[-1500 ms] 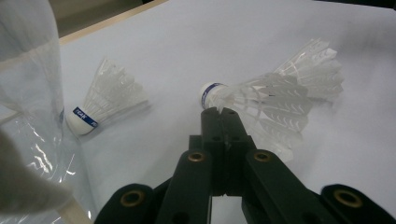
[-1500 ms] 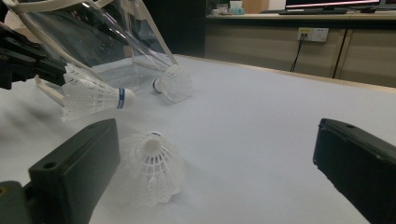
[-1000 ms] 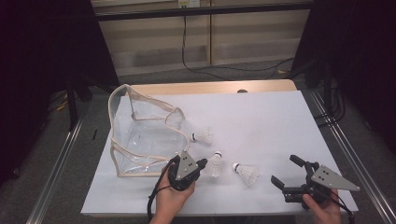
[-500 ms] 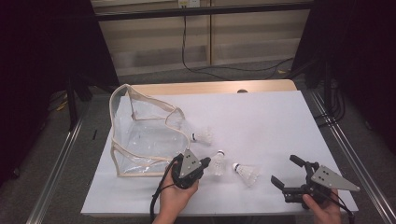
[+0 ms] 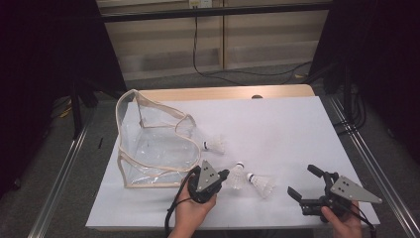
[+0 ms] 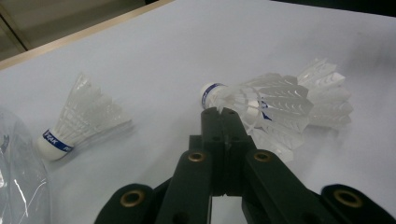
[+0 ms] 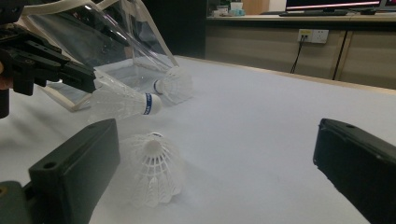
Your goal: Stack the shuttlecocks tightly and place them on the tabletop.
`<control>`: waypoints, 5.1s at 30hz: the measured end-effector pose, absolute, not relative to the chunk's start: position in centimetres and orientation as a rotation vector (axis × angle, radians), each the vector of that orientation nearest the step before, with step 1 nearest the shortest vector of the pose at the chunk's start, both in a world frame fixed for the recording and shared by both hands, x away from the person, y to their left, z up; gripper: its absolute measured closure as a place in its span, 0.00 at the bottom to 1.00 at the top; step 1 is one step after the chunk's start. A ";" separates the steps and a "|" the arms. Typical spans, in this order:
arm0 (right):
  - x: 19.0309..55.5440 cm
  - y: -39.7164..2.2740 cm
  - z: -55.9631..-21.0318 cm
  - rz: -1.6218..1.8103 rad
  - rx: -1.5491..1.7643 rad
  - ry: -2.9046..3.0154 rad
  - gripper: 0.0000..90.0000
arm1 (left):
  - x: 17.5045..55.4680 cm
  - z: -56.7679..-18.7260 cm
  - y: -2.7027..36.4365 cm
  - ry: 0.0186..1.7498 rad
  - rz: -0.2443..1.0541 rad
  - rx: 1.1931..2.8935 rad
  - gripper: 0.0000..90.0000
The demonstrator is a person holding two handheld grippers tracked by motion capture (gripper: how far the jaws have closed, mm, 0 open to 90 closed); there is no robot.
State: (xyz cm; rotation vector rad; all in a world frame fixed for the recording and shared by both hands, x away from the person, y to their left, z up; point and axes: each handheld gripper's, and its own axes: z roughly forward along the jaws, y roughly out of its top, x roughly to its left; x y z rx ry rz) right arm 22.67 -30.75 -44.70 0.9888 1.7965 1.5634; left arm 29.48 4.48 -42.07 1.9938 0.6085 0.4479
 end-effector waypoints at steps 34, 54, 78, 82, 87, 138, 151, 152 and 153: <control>22.7 -30.8 -44.7 1.574 0.987 1.796 0.00 | 32.3 -43.0 2.0 0.777 0.630 1.952 1.00; 22.6 -30.9 -44.7 1.573 0.985 1.795 0.00 | 32.4 -43.9 1.8 0.826 0.682 1.953 1.00; 22.6 -30.8 -44.7 1.572 0.983 1.798 0.00 | 32.8 -44.6 1.5 0.855 0.680 1.965 1.00; 22.6 -30.8 -44.7 1.573 0.985 1.797 0.00 | 32.9 -44.8 1.4 0.857 0.688 1.963 1.00; 22.6 -30.9 -44.7 1.573 0.986 1.798 0.00 | 33.1 -44.8 1.2 0.868 0.678 1.944 1.00; 22.6 -30.8 -44.8 1.562 0.979 1.806 0.00 | 31.3 -44.7 1.8 0.641 0.285 1.957 0.15; 22.6 -30.7 -44.7 1.550 0.976 1.816 0.00 | 30.7 -44.5 1.8 0.598 0.231 1.958 0.10; 22.6 -30.7 -44.7 1.551 0.974 1.818 0.00 | 30.6 -44.4 1.9 0.587 0.222 1.954 0.09; 22.6 -30.7 -44.7 1.552 0.974 1.820 0.00 | 30.6 -44.3 1.9 0.572 0.224 1.953 0.09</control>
